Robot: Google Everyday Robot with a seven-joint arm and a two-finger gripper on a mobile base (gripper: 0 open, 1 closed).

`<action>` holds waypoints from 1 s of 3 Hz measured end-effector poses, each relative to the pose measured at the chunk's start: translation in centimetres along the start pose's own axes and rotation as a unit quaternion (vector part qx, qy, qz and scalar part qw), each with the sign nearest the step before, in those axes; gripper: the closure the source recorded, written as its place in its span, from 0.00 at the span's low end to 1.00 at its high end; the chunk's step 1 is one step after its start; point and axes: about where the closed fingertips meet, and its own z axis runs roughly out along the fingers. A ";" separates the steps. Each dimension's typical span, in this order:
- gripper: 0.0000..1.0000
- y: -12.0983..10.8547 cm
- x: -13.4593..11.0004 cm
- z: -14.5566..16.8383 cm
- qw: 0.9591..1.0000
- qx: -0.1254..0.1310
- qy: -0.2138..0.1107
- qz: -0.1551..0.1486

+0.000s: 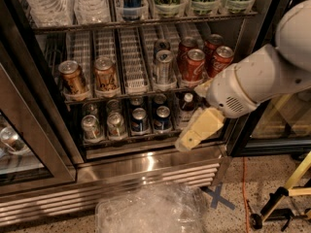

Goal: Pick orange can from middle shelf of fridge

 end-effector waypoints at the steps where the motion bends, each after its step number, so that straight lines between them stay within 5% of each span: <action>1: 0.00 1.4 -1.3 5.4 0.999 -0.012 -0.038 0.015; 2: 0.00 5.5 -5.1 9.6 0.996 -0.033 -0.087 0.010; 3: 0.00 5.5 -5.1 9.6 0.996 -0.033 -0.087 0.009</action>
Offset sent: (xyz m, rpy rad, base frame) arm -0.0082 0.1373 -0.0609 0.2728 -0.0202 -0.0029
